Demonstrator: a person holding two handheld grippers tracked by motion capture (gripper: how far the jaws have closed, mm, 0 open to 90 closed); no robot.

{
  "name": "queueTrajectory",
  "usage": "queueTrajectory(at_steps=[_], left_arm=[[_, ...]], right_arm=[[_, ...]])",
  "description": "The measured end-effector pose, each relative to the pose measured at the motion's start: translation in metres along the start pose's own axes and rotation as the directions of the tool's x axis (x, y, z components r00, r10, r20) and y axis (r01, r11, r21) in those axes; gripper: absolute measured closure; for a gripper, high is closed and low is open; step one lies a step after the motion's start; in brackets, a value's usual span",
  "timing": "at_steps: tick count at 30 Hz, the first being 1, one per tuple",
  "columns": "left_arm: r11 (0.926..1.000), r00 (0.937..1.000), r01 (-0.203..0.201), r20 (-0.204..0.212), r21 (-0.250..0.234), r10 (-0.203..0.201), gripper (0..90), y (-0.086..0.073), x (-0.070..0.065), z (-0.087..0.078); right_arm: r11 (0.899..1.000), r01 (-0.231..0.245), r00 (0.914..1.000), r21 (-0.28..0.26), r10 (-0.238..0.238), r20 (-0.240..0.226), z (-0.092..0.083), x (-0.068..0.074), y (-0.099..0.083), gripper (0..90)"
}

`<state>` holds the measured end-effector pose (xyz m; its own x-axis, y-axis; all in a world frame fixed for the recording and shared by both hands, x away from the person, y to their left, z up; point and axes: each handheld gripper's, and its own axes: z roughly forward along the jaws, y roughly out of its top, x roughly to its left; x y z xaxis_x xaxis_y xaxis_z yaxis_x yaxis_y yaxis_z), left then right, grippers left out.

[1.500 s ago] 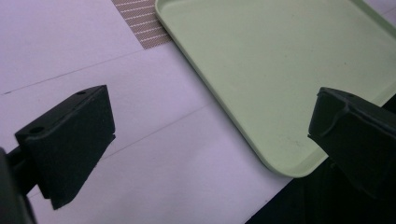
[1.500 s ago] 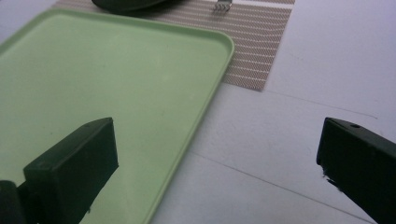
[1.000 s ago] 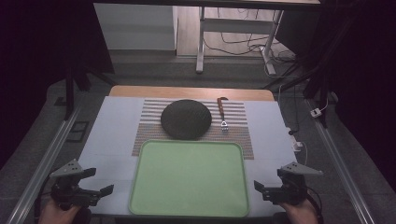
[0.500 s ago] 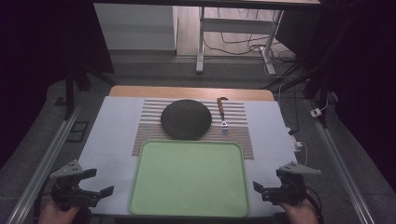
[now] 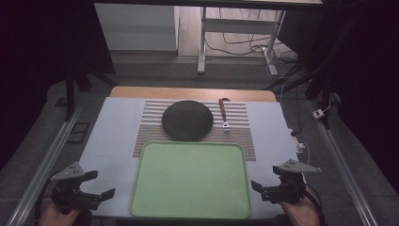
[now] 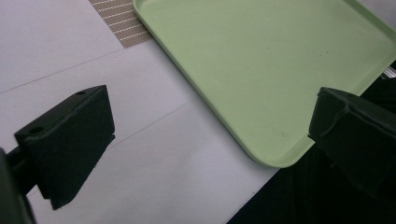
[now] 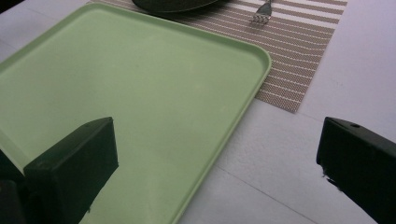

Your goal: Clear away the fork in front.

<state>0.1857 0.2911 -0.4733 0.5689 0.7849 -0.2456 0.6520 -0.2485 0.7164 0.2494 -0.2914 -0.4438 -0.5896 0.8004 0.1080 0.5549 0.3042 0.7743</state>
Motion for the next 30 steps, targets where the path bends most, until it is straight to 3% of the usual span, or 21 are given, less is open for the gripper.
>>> queueTrajectory(at_steps=[4, 10, 20, 26, 30], left_arm=[[1.0000, 1.0000, 0.002, 0.000, -0.003, -0.002, 0.5, 0.000, 0.000, 0.000], [1.0000, 1.0000, 0.002, -0.005, -0.003, -0.002, 0.6, 0.000, 0.000, 0.000], [1.0000, 0.9999, 0.006, -0.011, -0.002, -0.006, 0.6, 0.000, 0.000, 0.000], [1.0000, 0.9999, 0.006, -0.013, 0.002, -0.006, 0.8, 0.000, 0.000, 0.000], [1.0000, 0.9999, 0.007, -0.013, 0.005, -0.007, 0.9, 0.000, 0.000, 0.001]], right_arm=[[1.000, 0.005, 1.0000, -0.005, -0.005, 0.000, 0.003, 0.001, 0.003, 0.0], [0.999, -0.024, 0.9996, -0.030, 0.023, -0.017, 0.007, 0.001, 0.008, 0.0], [0.999, 0.037, 0.9990, 0.000, -0.037, -0.024, 0.021, 0.000, 0.020, 0.0], [0.999, 0.011, 0.9999, -0.040, -0.011, -0.010, 0.027, -0.004, 0.027, 0.0], [0.999, 0.001, 0.9999, -0.036, -0.001, -0.012, 0.034, -0.008, 0.031, 0.0]])
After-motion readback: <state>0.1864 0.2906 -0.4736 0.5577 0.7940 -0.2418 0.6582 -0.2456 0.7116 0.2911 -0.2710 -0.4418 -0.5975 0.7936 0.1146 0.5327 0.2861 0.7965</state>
